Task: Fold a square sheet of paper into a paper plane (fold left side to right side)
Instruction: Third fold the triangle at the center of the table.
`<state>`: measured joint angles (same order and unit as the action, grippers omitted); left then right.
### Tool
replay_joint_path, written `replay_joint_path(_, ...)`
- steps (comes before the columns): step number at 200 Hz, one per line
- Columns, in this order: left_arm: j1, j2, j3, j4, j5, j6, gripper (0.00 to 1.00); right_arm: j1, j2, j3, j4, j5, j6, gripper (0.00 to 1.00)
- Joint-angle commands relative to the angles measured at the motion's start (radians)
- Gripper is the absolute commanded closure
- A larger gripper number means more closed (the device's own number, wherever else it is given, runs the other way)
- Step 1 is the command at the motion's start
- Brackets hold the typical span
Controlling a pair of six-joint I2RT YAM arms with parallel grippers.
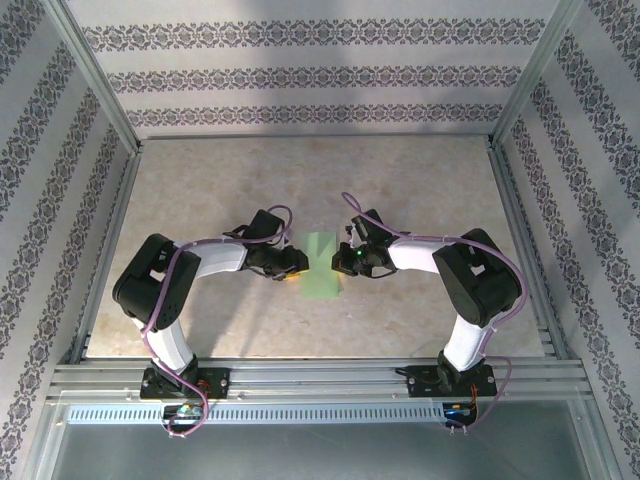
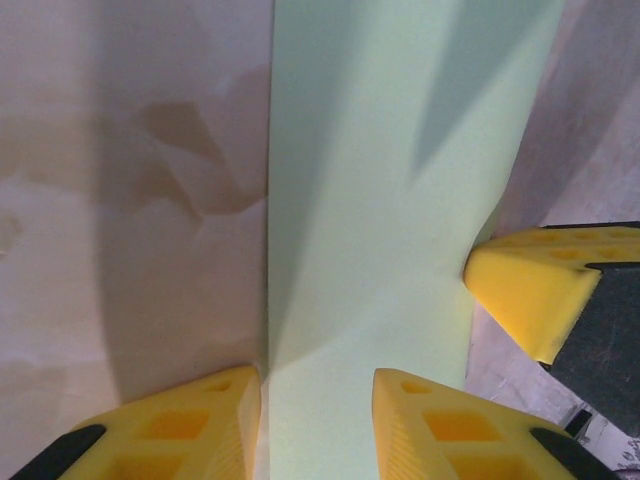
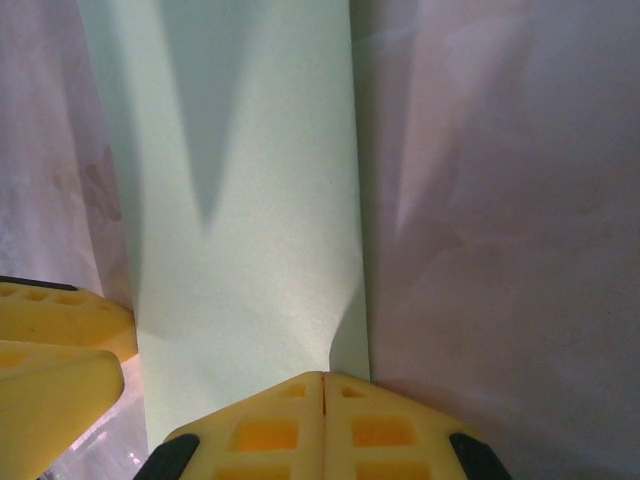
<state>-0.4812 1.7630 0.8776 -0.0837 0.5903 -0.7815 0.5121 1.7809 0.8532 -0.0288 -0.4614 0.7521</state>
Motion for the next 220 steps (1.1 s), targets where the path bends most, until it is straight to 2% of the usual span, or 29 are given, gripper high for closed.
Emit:
replay_joint_path(1,-0.025,0.006,0.012,-0.059,0.005,0.022,0.64,-0.006,0.044,-0.013,-0.048,0.04,-0.023,1.0)
replay_joint_path(23,-0.026,0.0,0.004,-0.039,0.01,0.005,0.64,-0.007,0.047,-0.014,-0.045,0.038,-0.023,1.0)
replay_joint_path(68,-0.026,-0.011,-0.039,0.108,0.028,-0.087,0.64,-0.006,0.048,-0.016,-0.037,0.033,-0.021,1.0)
replay_joint_path(122,-0.025,-0.02,-0.028,0.083,0.003,-0.081,0.65,-0.006,0.042,-0.017,-0.038,0.033,-0.022,1.0)
replay_joint_path(220,-0.025,-0.083,-0.05,0.05,-0.03,-0.101,0.95,-0.017,-0.014,-0.003,-0.034,0.035,-0.063,0.98)
